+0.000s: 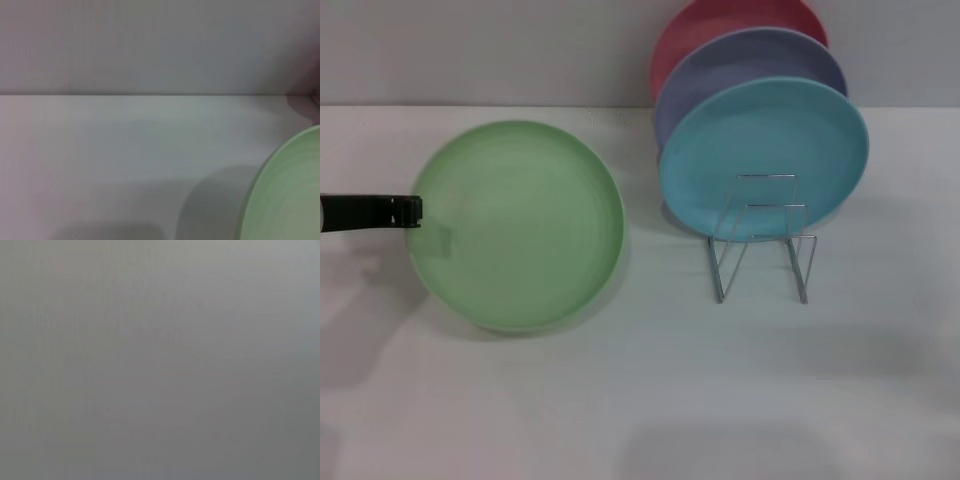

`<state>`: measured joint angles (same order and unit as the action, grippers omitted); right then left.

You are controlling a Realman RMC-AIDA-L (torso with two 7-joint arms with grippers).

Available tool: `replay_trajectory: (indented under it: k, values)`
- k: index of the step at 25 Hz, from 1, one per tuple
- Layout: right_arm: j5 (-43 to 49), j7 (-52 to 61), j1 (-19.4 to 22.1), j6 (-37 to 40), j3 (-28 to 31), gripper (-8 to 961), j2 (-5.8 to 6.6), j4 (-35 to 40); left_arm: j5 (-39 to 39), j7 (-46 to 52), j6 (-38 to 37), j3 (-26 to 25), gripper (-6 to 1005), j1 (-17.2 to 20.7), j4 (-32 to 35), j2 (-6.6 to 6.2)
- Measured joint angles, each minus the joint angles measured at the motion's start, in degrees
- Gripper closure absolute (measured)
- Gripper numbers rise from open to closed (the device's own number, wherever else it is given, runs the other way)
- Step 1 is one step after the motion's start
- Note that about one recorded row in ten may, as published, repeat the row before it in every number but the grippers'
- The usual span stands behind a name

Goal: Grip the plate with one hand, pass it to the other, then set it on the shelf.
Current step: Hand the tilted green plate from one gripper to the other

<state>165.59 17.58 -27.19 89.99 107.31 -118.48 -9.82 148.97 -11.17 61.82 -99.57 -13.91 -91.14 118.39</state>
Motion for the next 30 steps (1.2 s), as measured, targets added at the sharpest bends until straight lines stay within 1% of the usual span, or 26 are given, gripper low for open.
replay_trajectory:
  k: [5, 12, 14, 15, 16, 17, 18, 19, 22, 23, 24, 27, 30]
  values:
    - [0.0, 0.0, -0.09, 0.0, 0.0, 273, 0.0, -0.03, 0.0, -0.01, -1.53, 0.29, 968, 0.39, 0.2, 0.0]
    - [0.0, -0.02, -0.08, -0.01, 0.0, 273, 0.0, 0.15, -0.02, -0.2, -9.68, 3.25, 968, 1.62, 2.29, -0.04]
    - [0.0, -0.04, -0.08, -0.08, 0.01, 273, 0.0, 0.2, -0.04, -0.23, -13.11, 4.14, 968, 2.5, 2.7, -0.04]
    - [0.0, -0.07, -0.07, -0.35, 0.0, 273, 0.0, 0.25, -0.06, -0.23, -16.97, 5.04, 968, 3.59, 3.16, 0.0]
    - [0.0, -0.07, -0.07, -0.35, 0.0, 273, 0.0, 0.25, -0.06, -0.23, -16.97, 5.04, 968, 3.59, 3.16, 0.0]
    - [0.0, -0.08, -0.06, -0.49, 0.0, 273, 0.0, 0.26, -0.09, -0.24, -19.22, 5.56, 968, 4.15, 3.55, 0.02]
    - [0.0, -0.08, -0.06, -0.61, 0.0, 273, 0.0, 0.27, -0.09, -0.24, -19.22, 5.56, 968, 4.15, 3.55, 0.02]
    - [0.0, -0.08, -0.05, -0.61, 0.01, 273, 0.0, 0.28, -0.14, -0.23, -24.63, 6.93, 968, 5.46, 4.75, 0.03]
    - [0.06, -0.09, -0.05, -0.64, -0.02, 274, 0.0, 0.16, -0.18, -0.24, -31.47, 9.12, 968, 7.18, 6.13, -0.02]
    - [0.06, -0.09, -0.05, -0.64, -0.02, 274, 0.0, 0.16, -0.18, -0.24, -31.47, 9.12, 968, 7.18, 6.13, -0.02]
    - [0.08, -0.09, -0.05, -0.65, -0.05, 274, 0.01, 0.12, -0.18, -0.25, -37.22, 11.03, 968, 8.61, 7.3, -0.04]
    - [0.11, -0.09, -0.05, -0.67, -0.09, 274, 0.06, 0.07, -0.16, -0.25, -45.68, 13.34, 968, 10.26, 9.15, -0.06]
    - [0.13, -0.1, -0.05, -0.69, -0.09, 274, 0.08, 0.02, -0.18, -0.19, -52.75, 15.02, 968, 11.08, 11.76, -0.13]
